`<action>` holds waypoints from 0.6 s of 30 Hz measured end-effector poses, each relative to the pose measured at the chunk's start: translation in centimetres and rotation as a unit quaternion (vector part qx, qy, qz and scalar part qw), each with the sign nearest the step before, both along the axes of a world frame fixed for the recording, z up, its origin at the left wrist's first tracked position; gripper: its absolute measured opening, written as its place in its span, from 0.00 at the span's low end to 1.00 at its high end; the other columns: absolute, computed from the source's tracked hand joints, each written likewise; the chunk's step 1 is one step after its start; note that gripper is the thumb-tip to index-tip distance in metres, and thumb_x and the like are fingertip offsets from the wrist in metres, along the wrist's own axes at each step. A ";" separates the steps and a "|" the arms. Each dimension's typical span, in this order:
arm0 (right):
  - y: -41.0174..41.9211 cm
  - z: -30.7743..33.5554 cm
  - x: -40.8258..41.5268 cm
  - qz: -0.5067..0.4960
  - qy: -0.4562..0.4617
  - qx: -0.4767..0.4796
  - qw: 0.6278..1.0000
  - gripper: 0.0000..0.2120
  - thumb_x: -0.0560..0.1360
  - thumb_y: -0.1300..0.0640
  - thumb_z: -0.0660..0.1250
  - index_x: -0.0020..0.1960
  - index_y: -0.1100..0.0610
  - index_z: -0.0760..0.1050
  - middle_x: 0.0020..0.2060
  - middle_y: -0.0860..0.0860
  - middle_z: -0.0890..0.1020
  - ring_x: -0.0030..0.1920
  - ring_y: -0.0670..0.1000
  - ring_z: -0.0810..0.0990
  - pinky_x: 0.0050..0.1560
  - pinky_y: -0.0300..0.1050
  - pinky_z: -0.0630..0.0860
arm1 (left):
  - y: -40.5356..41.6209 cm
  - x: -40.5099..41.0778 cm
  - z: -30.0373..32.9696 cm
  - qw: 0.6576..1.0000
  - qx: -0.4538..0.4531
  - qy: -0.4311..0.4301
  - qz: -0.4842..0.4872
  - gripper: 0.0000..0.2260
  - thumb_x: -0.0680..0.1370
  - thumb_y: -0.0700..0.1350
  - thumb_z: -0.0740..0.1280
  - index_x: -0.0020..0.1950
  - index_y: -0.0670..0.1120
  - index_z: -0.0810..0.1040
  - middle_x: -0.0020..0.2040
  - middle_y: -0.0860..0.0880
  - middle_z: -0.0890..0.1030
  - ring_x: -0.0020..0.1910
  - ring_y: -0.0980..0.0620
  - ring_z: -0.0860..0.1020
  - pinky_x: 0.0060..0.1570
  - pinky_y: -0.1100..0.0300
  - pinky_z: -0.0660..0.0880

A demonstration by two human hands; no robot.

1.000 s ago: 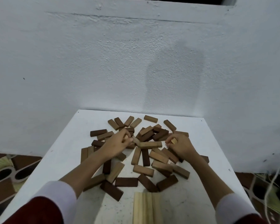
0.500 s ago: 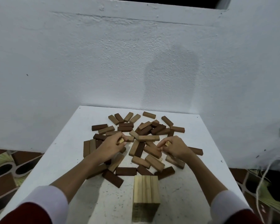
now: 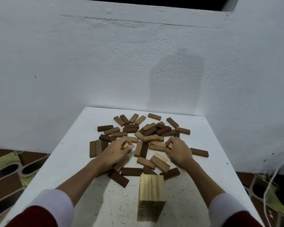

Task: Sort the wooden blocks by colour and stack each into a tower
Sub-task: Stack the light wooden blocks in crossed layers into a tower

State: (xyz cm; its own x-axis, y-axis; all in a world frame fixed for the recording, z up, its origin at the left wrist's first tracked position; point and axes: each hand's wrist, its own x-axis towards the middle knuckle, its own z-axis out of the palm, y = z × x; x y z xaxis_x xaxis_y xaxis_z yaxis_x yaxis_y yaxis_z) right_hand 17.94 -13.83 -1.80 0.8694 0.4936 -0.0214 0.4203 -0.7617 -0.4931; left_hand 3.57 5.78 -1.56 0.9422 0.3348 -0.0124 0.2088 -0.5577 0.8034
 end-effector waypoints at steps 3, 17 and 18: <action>-0.4 0.1 0.1 -0.026 -0.016 -0.001 1.000 0.04 0.75 0.57 0.66 0.48 0.52 0.71 0.52 0.50 0.78 0.42 0.47 0.76 0.39 0.40 0.72 | 0.0 -0.3 0.2 0.999 -0.036 0.006 -0.011 0.14 0.78 0.40 0.63 0.58 0.58 0.71 0.57 0.55 0.73 0.55 0.58 0.73 0.45 0.71 0.67; 0.3 -1.1 -0.4 0.061 0.101 -0.072 0.990 0.19 0.69 0.49 0.74 0.55 0.57 0.75 0.50 0.50 0.79 0.50 0.50 0.77 0.52 0.47 0.76 | 0.4 -1.9 0.2 1.000 -0.005 0.019 -0.024 0.28 0.79 0.35 0.56 0.76 0.50 0.51 0.72 0.49 0.58 0.70 0.53 0.61 0.66 0.61 0.62; 0.5 -1.1 -0.4 0.056 0.102 -0.069 0.991 0.20 0.69 0.50 0.74 0.55 0.58 0.75 0.49 0.51 0.80 0.50 0.50 0.77 0.53 0.48 0.76 | 0.5 -2.0 0.2 1.000 -0.009 0.009 -0.025 0.27 0.78 0.33 0.56 0.74 0.52 0.54 0.70 0.50 0.60 0.67 0.55 0.64 0.62 0.63 0.65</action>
State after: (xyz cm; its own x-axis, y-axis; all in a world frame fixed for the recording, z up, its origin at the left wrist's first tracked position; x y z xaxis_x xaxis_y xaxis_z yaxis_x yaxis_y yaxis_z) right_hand 17.57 -13.36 -2.85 0.7806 0.5663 -0.2646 0.4079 -0.7822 -0.4709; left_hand 1.53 6.26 -1.34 0.9576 0.2859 -0.0352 0.1949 -0.5529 0.8101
